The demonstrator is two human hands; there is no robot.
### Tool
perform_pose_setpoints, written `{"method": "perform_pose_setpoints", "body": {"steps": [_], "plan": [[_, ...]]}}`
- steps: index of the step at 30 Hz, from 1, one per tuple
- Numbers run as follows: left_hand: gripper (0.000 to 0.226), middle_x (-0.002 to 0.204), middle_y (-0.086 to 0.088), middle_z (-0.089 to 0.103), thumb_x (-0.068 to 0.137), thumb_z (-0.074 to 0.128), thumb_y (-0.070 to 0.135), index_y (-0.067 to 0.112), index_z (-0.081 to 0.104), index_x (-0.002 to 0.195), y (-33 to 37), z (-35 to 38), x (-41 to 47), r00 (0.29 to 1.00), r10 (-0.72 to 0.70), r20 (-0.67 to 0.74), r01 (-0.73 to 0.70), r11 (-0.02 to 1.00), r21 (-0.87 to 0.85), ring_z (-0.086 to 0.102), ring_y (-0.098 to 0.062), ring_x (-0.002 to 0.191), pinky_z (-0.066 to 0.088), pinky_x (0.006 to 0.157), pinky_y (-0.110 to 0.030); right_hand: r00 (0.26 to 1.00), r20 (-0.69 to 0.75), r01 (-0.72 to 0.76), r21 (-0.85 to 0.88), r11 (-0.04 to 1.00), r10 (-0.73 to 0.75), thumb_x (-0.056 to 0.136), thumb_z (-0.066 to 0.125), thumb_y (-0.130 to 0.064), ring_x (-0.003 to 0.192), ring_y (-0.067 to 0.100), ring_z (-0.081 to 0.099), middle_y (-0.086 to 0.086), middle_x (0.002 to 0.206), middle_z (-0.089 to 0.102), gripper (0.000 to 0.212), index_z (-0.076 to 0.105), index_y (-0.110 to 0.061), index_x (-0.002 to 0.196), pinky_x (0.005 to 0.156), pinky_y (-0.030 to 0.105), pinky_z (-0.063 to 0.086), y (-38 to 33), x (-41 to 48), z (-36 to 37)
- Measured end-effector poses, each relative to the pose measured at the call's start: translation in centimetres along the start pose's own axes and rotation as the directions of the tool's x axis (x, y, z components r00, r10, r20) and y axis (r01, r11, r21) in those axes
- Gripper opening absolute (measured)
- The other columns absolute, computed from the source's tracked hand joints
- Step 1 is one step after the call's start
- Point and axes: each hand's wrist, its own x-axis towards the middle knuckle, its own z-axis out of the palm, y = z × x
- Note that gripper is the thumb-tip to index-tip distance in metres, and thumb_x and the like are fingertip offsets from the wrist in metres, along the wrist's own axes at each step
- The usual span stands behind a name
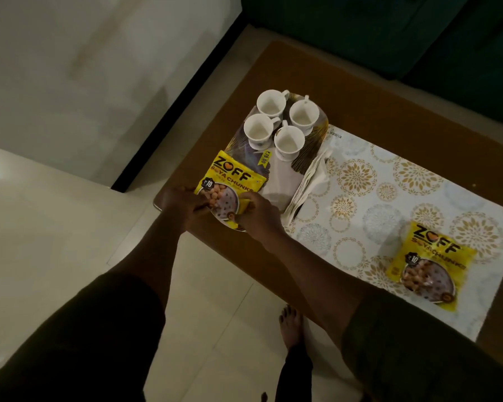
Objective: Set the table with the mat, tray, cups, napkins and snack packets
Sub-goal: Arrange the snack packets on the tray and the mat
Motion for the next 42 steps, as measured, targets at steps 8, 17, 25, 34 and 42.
{"method": "perform_pose_setpoints", "body": {"steps": [8, 17, 25, 34, 42], "plan": [[0.053, 0.126, -0.025, 0.059, 0.078, 0.072, -0.006, 0.0, 0.053, 0.127, -0.4, 0.2, 0.0, 0.981, 0.038, -0.189, -0.044, 0.999, -0.028, 0.063, -0.044, 0.107, 0.058, 0.067, -0.042, 0.997, -0.033, 0.065, -0.02, 0.998, -0.065, 0.081, 0.069, -0.013, 0.11, 0.027, 0.061, 0.009, 0.117, 0.068, 0.046, 0.06, -0.018, 0.125, 0.076, 0.028, 0.05, 0.3, 0.1, 1.2], [0.05, 0.121, -0.013, 0.052, 0.086, 0.061, 0.044, 0.009, 0.052, 0.119, 0.9, 4.6, -2.8, 0.596, 0.747, -0.295, -0.475, 0.624, 0.62, 0.056, -0.03, 0.107, 0.049, 0.086, -0.043, 0.786, -0.551, 0.365, 0.048, 0.93, -0.28, 0.079, 0.058, -0.002, 0.079, 0.015, 0.058, 0.007, 0.096, 0.061, 0.019, 0.064, -0.01, 0.095, 0.062, 0.025, 0.05, -1.7, -1.4, -5.3], [0.03, 0.107, -0.009, 0.058, 0.095, 0.053, 0.03, 0.007, 0.054, 0.115, -0.1, 19.7, -11.1, 0.282, 0.933, 0.224, -0.896, 0.173, 0.408, 0.056, -0.025, 0.098, 0.045, 0.081, -0.032, 0.508, -0.859, 0.104, -0.023, 0.994, -0.073, 0.084, 0.058, -0.008, 0.081, 0.021, 0.056, 0.01, 0.096, 0.057, 0.018, 0.061, -0.01, 0.102, 0.063, 0.021, 0.035, 6.4, -5.4, -16.8], [0.066, 0.122, -0.016, 0.057, 0.084, 0.072, 0.026, 0.016, 0.038, 0.14, -8.1, 29.0, -14.2, 0.727, 0.286, 0.624, -0.639, 0.614, 0.463, 0.058, -0.03, 0.11, 0.045, 0.082, -0.03, 0.576, -0.749, -0.321, 0.161, 0.933, 0.327, 0.085, 0.058, -0.011, 0.115, 0.033, 0.05, 0.015, 0.123, 0.054, 0.034, 0.055, -0.009, 0.119, 0.084, 0.033, 0.042, 21.1, -12.1, -22.5], [0.062, 0.118, -0.014, 0.065, 0.082, 0.076, 0.027, 0.015, 0.049, 0.136, -10.1, 31.3, -14.3, 0.867, 0.012, 0.499, -0.284, 0.833, 0.475, 0.065, -0.033, 0.106, 0.054, 0.092, -0.049, 0.66, -0.494, -0.37, 0.44, 0.818, 0.565, 0.089, 0.065, -0.029, 0.105, 0.028, 0.063, 0.012, 0.117, 0.066, 0.048, 0.049, -0.012, 0.132, 0.085, 0.042, 0.055, 23.8, -14.5, -22.8]]}}
